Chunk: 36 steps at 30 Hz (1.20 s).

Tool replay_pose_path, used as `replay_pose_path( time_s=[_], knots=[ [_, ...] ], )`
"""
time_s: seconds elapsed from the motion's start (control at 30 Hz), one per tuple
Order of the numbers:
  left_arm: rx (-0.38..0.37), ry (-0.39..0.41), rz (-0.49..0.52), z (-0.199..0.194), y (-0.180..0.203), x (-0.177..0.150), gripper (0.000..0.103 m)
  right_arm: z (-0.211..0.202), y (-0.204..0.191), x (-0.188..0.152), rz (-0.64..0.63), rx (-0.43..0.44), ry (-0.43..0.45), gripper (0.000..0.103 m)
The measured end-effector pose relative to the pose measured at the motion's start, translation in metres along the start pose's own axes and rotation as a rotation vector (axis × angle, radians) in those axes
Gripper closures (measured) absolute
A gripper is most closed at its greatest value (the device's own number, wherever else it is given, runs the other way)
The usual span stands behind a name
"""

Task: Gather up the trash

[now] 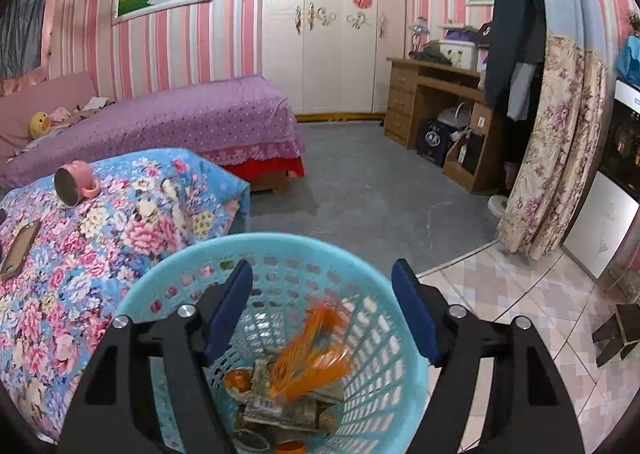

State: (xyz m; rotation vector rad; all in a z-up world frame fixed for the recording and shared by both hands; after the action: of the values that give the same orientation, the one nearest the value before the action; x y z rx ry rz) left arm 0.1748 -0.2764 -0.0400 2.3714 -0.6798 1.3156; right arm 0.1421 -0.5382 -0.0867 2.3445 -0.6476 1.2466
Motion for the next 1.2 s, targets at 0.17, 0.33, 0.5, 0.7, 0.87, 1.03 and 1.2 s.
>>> replay_pose_path(
  time_s=[0.17, 0.33, 0.5, 0.7, 0.87, 1.03, 1.2],
  knots=[
    [0.045, 0.039, -0.019, -0.048, -0.033, -0.002, 0.006, -0.030, -0.003, 0.012, 0.024, -0.011, 0.049, 0.005],
    [0.078, 0.069, -0.028, -0.096, -0.064, -0.010, 0.005, -0.076, -0.021, 0.030, 0.068, 0.058, 0.096, 0.005],
    [0.125, 0.104, -0.042, -0.138, -0.088, -0.025, 0.005, -0.124, -0.057, 0.026, 0.069, 0.138, 0.110, 0.004],
    [0.150, 0.137, -0.034, -0.166, -0.098, -0.048, 0.005, -0.168, -0.108, 0.003, 0.075, 0.242, 0.102, 0.004],
    [0.145, 0.129, -0.084, -0.168, -0.114, -0.074, 0.005, -0.185, -0.153, -0.029, 0.025, 0.291, 0.093, 0.004],
    [0.190, 0.118, -0.111, -0.165, -0.136, -0.094, 0.005, -0.200, -0.186, -0.048, -0.039, 0.299, 0.138, 0.004],
    [0.218, 0.131, -0.119, -0.163, -0.149, -0.098, 0.005, -0.212, -0.198, -0.048, -0.077, 0.293, 0.201, 0.004]
  ],
)
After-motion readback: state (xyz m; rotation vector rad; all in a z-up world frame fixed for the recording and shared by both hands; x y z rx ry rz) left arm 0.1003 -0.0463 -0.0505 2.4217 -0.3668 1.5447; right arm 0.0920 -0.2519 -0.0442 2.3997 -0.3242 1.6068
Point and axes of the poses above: each gripper's, at about its wrist camera, not at the fingertips, and z roughly the way its jaws point, y to its right, x to its top, the point moved 10 cm from there along z, roughly the way its jaws point, and after that the axes turned 14 degrees about -x, right-handed, at the moved point
